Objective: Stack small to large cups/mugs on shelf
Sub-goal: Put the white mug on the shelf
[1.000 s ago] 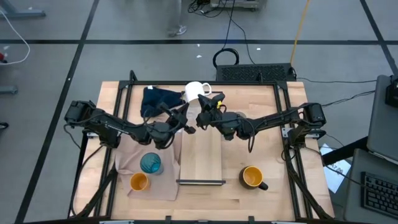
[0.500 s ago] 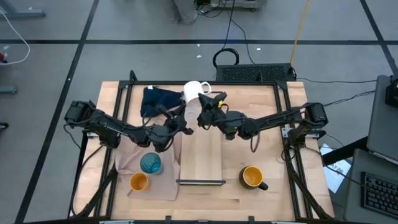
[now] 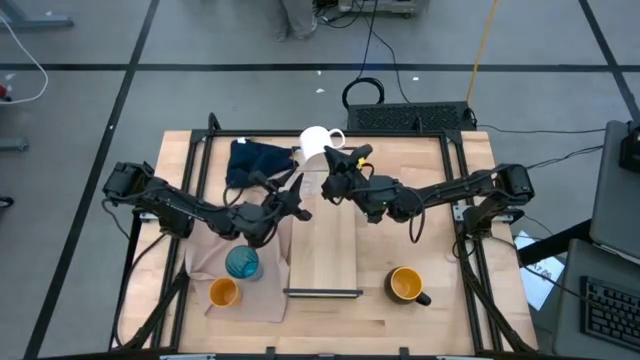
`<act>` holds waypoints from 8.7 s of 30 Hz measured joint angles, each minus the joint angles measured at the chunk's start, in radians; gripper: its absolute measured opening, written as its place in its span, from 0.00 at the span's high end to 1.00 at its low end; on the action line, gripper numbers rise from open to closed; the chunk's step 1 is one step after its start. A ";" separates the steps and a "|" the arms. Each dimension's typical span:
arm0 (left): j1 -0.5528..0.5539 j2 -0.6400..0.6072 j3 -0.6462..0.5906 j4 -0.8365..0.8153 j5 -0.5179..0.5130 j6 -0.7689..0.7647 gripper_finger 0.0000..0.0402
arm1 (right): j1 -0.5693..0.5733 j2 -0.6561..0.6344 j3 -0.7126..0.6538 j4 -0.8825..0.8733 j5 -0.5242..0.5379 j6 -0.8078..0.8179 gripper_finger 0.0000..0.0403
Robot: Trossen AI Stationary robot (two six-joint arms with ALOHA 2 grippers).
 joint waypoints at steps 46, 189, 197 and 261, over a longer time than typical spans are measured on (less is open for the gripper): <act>-0.082 -0.015 0.077 -0.204 -0.138 -0.052 0.72 | -0.008 -0.079 0.155 -0.596 -0.075 0.529 1.00; 0.299 0.160 0.084 -0.124 2.049 -1.111 0.52 | -0.019 -0.179 0.155 -1.008 -1.702 0.214 1.00; 0.298 0.159 0.084 -0.102 2.023 -1.074 0.59 | -0.019 -0.179 0.155 -1.006 -1.702 0.212 1.00; 0.228 0.035 0.084 -0.352 1.313 -0.826 0.98 | -0.014 -0.432 0.155 -1.023 -1.225 0.490 0.86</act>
